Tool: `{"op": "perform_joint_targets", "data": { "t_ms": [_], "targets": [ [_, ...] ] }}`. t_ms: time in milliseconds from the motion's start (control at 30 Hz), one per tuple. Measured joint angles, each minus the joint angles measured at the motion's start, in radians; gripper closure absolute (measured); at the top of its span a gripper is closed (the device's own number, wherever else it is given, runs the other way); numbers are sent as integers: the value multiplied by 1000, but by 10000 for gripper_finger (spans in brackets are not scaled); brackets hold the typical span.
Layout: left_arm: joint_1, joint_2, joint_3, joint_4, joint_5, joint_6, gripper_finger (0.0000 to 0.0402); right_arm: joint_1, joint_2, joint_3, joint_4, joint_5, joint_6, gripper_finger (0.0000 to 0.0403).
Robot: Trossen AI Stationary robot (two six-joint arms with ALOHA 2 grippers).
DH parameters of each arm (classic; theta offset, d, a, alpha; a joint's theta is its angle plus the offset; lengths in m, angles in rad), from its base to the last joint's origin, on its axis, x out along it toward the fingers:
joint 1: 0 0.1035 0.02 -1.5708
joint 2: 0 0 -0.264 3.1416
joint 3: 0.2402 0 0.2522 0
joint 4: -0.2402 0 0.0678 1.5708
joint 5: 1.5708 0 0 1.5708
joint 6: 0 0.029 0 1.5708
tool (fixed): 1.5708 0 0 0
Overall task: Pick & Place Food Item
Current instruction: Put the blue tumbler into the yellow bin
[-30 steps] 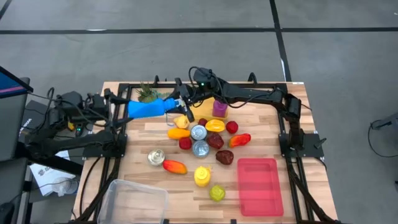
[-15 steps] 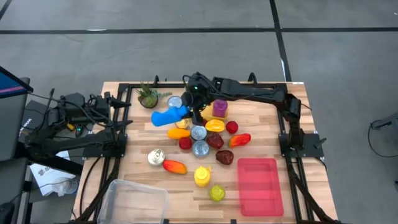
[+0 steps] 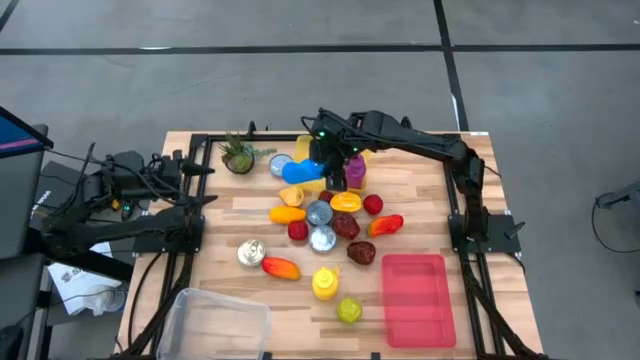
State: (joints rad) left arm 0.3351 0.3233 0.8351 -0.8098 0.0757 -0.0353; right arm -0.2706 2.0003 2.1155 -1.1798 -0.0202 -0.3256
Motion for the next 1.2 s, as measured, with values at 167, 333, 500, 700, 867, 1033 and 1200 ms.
{"op": "perform_joint_targets", "data": {
  "t_ms": [167,333,500,700,867,1033,1200],
  "targets": [
    [0,0,-19,15,0,0,37,-33,0,0,-36,26,0,209],
    [0,0,-19,36,0,0,37,-69,0,-9,-65,28,-4,209],
    [0,0,-19,51,0,0,37,-89,1,-9,-86,28,-17,209],
    [0,0,-19,64,0,0,37,-95,1,-9,-31,69,-57,209],
    [0,0,-19,64,0,0,37,-104,0,29,5,70,-79,209],
    [0,0,-19,64,0,0,37,-111,2,71,22,82,-85,209],
    [0,0,-19,63,0,0,37,-123,1,157,-15,209,-113,209]
  ]
}}
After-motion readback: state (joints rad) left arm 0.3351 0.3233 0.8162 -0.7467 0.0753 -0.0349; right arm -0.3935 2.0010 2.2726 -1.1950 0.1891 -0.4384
